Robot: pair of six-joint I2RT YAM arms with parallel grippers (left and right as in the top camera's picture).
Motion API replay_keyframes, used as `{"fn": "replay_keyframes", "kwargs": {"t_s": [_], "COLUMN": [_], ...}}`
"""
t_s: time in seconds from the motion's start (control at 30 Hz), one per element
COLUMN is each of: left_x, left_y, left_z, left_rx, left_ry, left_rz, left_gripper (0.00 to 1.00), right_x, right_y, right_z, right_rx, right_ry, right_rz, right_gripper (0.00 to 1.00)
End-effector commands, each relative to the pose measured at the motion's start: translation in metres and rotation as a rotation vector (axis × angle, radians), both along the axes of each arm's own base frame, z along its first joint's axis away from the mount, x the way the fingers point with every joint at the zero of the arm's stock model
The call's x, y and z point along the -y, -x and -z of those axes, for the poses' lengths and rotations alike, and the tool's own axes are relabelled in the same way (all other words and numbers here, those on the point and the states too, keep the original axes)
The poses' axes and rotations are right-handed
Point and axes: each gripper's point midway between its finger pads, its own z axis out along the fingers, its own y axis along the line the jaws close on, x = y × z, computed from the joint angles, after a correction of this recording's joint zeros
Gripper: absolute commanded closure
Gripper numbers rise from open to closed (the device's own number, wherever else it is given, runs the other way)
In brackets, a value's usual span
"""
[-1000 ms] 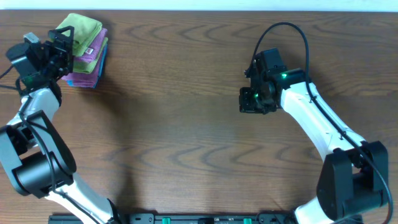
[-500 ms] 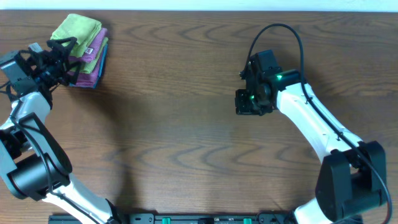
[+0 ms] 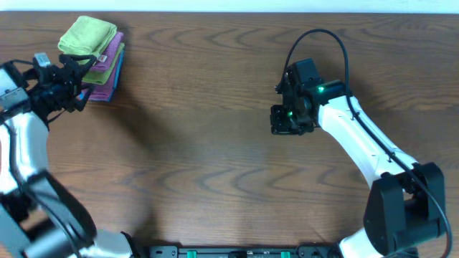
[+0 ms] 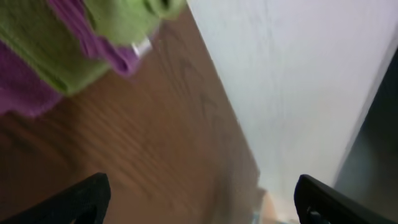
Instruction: Fold the cloth
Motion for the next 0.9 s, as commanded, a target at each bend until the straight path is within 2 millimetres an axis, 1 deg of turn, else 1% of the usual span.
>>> {"fn": "replay_keyframes", "kwargs": {"t_s": [0.0, 0.13, 0.17, 0.23, 0.27, 0.3, 0.33, 0.4, 0.43, 0.5, 0.6, 0.67, 0.87], "left_x": [0.004, 0.021, 0.029, 0.044, 0.050, 0.057, 0.065, 0.080, 0.086, 0.096, 0.105, 0.108, 0.109], "left_y": [0.019, 0.060, 0.072, 0.089, 0.097, 0.105, 0.113, 0.130, 0.136, 0.150, 0.168, 0.175, 0.176], "left_z": [-0.033, -0.056, -0.065, -0.078, -0.082, -0.087, -0.091, -0.100, -0.103, -0.106, -0.107, -0.108, -0.109], "left_rx": [0.090, 0.073, 0.088, 0.104, 0.108, 0.115, 0.124, 0.147, 0.156, 0.141, 0.116, 0.116, 0.118], "left_ry": [-0.214, -0.380, -0.412, -0.432, -0.437, -0.445, -0.455, -0.479, -0.488, -0.475, -0.453, -0.453, -0.457], "left_rz": [0.051, 0.077, 0.099, 0.123, 0.133, 0.147, 0.163, 0.199, 0.211, 0.208, 0.210, 0.210, 0.208], "left_gripper": [0.05, 0.05, 0.05, 0.05, 0.05, 0.05, 0.05, 0.05, 0.05, 0.05, 0.05, 0.05, 0.05], "right_x": [-0.007, -0.004, -0.002, 0.000, 0.001, 0.004, 0.008, 0.017, 0.022, 0.032, 0.037, 0.038, 0.038], "right_y": [0.005, 0.009, 0.011, 0.015, 0.017, 0.021, 0.025, 0.032, 0.035, 0.041, 0.056, 0.059, 0.059], "right_z": [-0.017, -0.048, -0.060, -0.079, -0.086, -0.093, -0.101, -0.113, -0.117, -0.123, -0.125, -0.125, -0.125], "right_rx": [0.031, 0.116, 0.150, 0.204, 0.222, 0.241, 0.261, 0.294, 0.308, 0.324, 0.292, 0.285, 0.285], "right_ry": [-0.041, -0.051, -0.053, -0.064, -0.065, -0.061, -0.051, -0.024, -0.006, 0.028, 0.031, 0.034, 0.034], "right_rz": [-0.021, -0.051, -0.050, -0.066, -0.065, -0.062, -0.059, -0.047, -0.038, -0.025, -0.009, -0.009, -0.009], "right_gripper": [0.98, 0.99, 0.99, 0.99, 0.97, 0.91, 0.77, 0.35, 0.01, 0.01, 0.01, 0.01, 0.01]}}
